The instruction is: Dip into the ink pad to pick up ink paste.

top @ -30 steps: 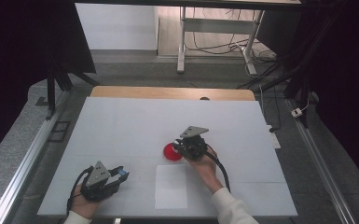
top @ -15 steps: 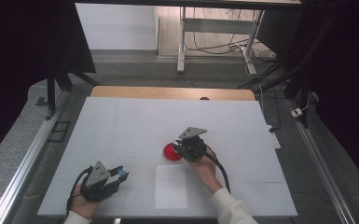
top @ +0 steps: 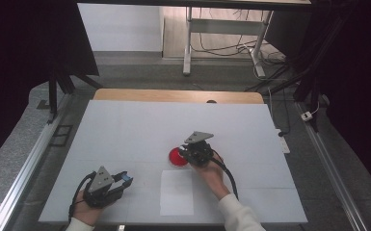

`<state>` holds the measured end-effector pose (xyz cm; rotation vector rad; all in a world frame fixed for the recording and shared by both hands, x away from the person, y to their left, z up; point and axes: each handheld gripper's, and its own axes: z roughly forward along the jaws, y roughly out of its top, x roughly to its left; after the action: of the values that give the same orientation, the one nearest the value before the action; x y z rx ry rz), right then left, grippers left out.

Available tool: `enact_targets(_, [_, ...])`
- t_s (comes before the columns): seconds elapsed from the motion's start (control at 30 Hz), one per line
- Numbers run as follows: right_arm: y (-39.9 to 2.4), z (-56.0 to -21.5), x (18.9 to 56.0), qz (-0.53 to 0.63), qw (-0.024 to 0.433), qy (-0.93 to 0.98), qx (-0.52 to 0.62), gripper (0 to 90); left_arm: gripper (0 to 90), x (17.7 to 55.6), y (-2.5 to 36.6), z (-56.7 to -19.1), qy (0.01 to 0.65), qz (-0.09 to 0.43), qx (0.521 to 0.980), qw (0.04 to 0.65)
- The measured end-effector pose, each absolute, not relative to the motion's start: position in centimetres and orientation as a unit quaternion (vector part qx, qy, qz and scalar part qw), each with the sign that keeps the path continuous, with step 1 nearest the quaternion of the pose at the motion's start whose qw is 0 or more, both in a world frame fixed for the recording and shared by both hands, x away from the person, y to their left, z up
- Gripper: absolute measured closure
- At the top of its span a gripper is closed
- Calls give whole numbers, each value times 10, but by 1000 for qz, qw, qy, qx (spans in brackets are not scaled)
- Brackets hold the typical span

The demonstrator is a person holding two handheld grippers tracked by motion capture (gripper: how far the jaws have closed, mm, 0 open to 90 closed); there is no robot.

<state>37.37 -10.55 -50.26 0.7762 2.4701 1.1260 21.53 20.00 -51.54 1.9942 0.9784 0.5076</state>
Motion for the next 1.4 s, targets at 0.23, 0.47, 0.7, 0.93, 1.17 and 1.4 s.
enact_targets(0.23, [-106, -502, 373, 394, 160, 864, 269, 754, 649, 215, 200, -515, 390, 203, 795, 418])
enact_targets(0.47, [-106, -499, 371, 408, 165, 857, 269, 751, 649, 216, 202, -515, 390, 203, 794, 419])
enact_targets(0.7, [-114, -490, 371, 427, 168, 845, 276, 751, 649, 216, 203, -515, 390, 203, 794, 420])
enact_targets(0.93, [-113, -486, 369, 429, 159, 848, 267, 751, 649, 216, 202, -515, 390, 203, 794, 420])
enact_targets(1.17, [-107, -489, 366, 416, 153, 859, 256, 750, 649, 216, 203, -515, 390, 203, 794, 419])
enact_targets(1.4, [-102, -494, 365, 407, 155, 865, 250, 751, 649, 216, 202, -515, 389, 203, 795, 419])
